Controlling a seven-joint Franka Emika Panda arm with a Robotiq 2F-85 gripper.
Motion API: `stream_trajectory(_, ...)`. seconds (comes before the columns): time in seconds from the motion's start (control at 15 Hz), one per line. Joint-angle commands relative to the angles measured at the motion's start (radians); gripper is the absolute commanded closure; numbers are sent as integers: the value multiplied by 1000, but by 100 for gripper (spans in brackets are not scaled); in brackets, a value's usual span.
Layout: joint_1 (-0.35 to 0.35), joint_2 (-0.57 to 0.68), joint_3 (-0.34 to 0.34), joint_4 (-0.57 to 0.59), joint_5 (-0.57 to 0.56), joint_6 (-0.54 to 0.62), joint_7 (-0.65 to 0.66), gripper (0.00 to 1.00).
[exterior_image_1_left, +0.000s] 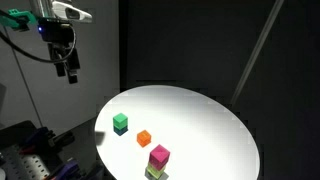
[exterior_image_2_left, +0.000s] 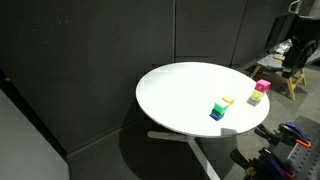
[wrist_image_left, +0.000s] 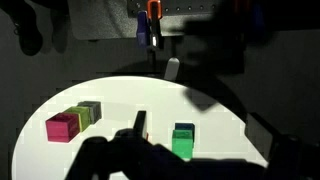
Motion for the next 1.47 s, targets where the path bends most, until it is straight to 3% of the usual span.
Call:
stream_trajectory(0.0,8,1,-7,2,-5,-3,5,0)
stream_trajectory(0.6,13,24,-28,19,10,1,-15,0)
stream_trajectory(0.87,18,63,-78,44,29,23,-59,0)
stream_trajectory(1.4,28,225,-208,93,115,192,-241,0)
